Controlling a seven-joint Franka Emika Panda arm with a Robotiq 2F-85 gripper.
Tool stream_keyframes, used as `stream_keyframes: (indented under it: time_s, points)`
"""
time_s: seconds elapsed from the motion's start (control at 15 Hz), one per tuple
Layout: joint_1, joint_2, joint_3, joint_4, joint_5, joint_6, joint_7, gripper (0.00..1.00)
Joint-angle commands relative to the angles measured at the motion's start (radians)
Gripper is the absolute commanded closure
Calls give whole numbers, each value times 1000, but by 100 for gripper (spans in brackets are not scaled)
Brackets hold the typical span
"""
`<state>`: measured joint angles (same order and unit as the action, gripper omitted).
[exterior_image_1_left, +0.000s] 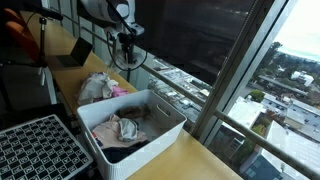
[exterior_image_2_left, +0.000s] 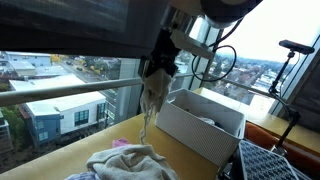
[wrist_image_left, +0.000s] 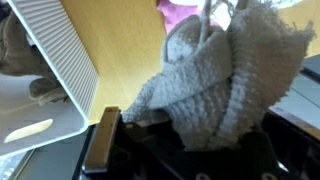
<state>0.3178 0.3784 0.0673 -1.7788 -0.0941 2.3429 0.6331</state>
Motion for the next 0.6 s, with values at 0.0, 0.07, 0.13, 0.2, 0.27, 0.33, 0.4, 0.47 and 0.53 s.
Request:
stream_keyframes:
  time_s: [0.0,0.07,0.13,0.2,0.27,0.33,0.4,0.47,0.53]
  points:
    - [35,90,1,48,-25,-33,21,65]
    - [44,103,0,47,-22,-43,17,64]
    - [52,115,-1,47,-20,-50,14,59]
    - [57,115,-2,41,-17,-60,11,50]
    - [60,115,-2,37,-14,-67,9,44]
    - [59,107,-3,31,-10,-78,5,37]
    - [56,98,-4,25,-8,-91,3,29]
    - [51,86,-6,20,-7,-101,2,23]
    - [47,73,-12,14,-12,-108,3,14]
